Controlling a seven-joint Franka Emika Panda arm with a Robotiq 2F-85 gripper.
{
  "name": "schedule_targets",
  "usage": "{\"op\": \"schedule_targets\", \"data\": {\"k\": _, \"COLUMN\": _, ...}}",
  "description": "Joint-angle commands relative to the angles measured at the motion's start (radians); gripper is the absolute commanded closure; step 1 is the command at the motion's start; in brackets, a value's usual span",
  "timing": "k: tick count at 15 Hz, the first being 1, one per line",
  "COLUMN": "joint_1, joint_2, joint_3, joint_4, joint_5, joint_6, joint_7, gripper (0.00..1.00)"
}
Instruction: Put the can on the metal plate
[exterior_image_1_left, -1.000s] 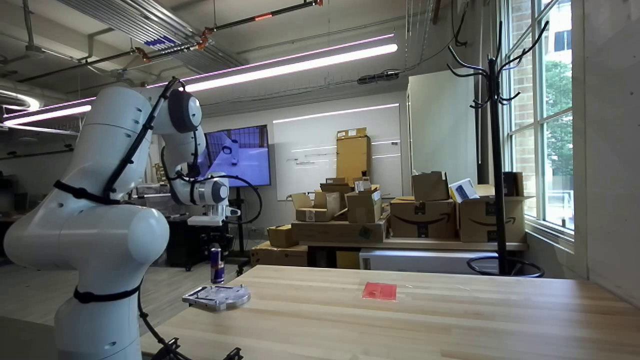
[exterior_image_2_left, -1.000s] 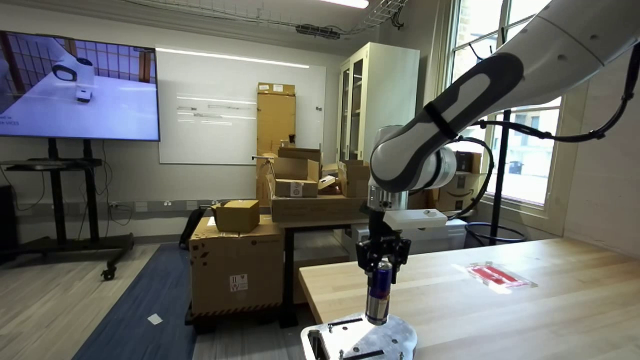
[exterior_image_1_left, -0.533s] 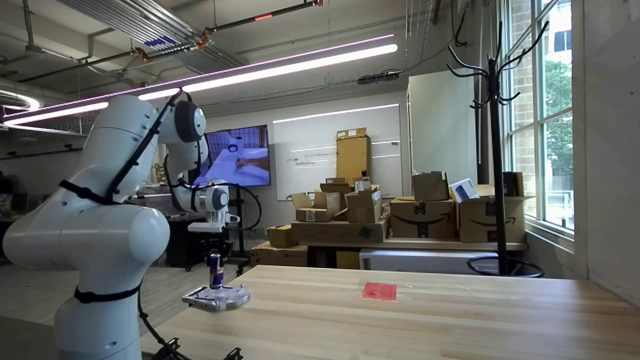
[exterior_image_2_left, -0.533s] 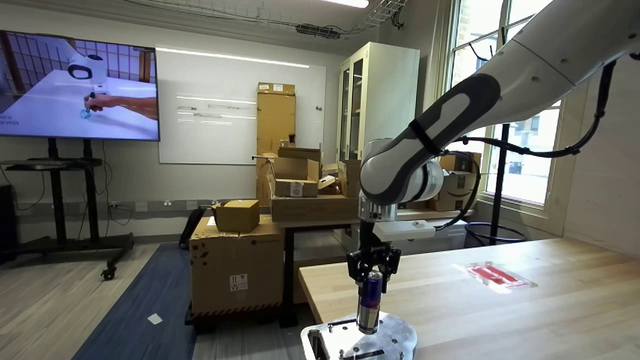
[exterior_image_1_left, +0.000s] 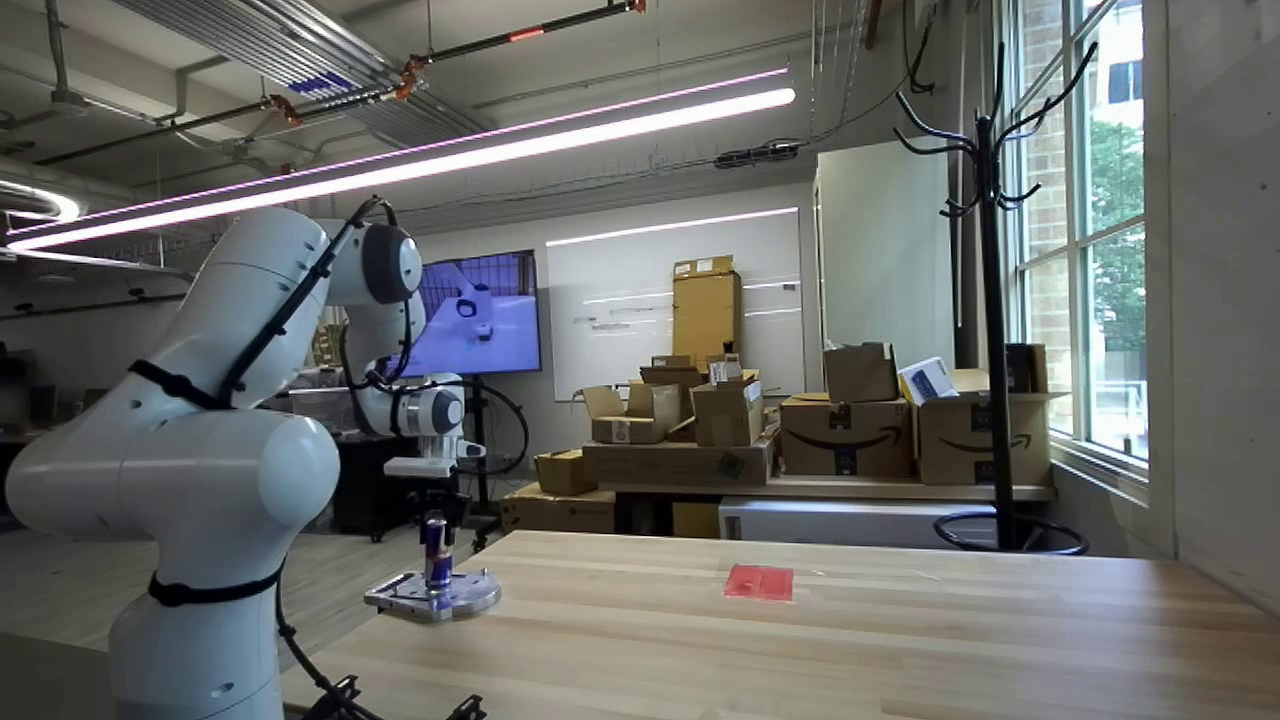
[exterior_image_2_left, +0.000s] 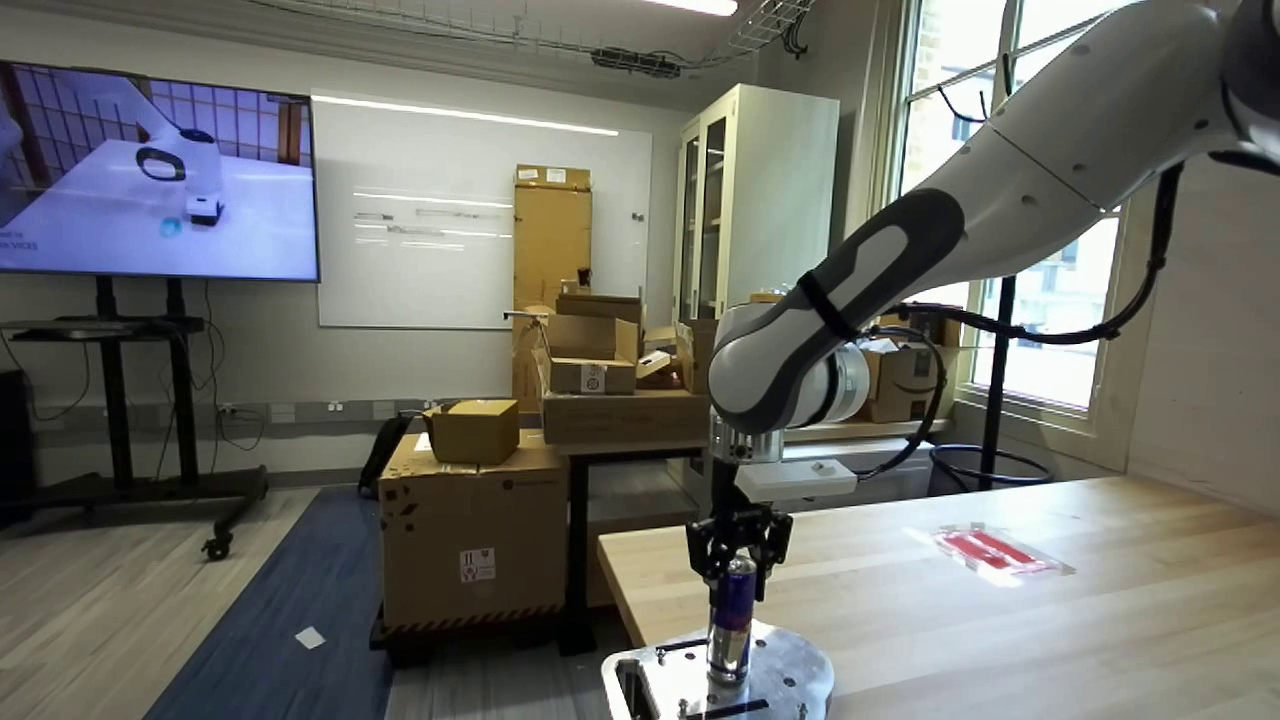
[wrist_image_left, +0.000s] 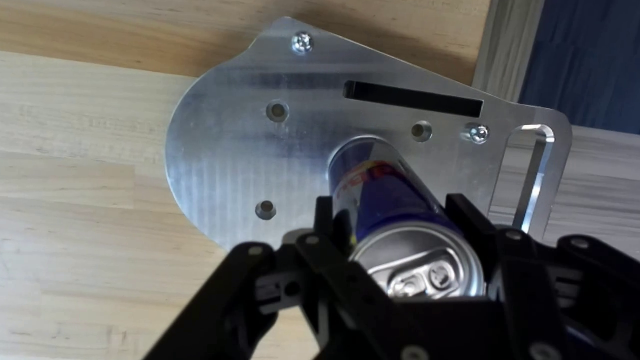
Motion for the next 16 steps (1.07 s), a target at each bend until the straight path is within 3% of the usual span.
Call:
{"op": "schedule_targets", "data": {"k": 1, "joint_1": 0.001, "joint_2": 0.041, "joint_3": -0.009, "joint_4": 0.061, "joint_5": -0.012, "joint_6": -0.005, "joint_7": -0.003, "gripper": 0.17}}
{"op": "schedule_targets", "data": {"k": 2, "joint_1": 0.001, "joint_2": 0.039, "joint_3": -0.012, "joint_4": 0.058, "joint_5": -0.015, "joint_6": 0.002, "joint_7": -0.004, "gripper": 0.15}}
{"op": "schedule_targets", "data": {"k": 4, "joint_1": 0.002, "joint_2": 0.035, "joint_3": -0.015, "joint_4": 0.051, "joint_5": -0.015, "joint_6": 0.002, "joint_7": 0.0, "gripper": 0.01}}
{"op": "schedule_targets", "data": {"k": 5, "joint_1": 0.003, "joint_2": 0.029, "joint_3": -0.016, "joint_4": 0.043, "joint_5": -0.016, "joint_6": 0.003, "joint_7": 0.002, "gripper": 0.0}}
{"op": "schedule_targets", "data": {"k": 9, "joint_1": 0.008, "joint_2": -0.048, "joint_3": -0.015, "joint_4": -0.024, "joint_5": -0.02, "joint_6": 0.002, "joint_7": 0.007, "gripper": 0.0}}
{"op": "schedule_targets", "data": {"k": 16, "joint_1": 0.009, "joint_2": -0.347, "joint_3": 0.003, "joint_4": -0.175, "joint_5": -0.026, "joint_6": -0.031, "joint_7": 0.029, "gripper": 0.0}}
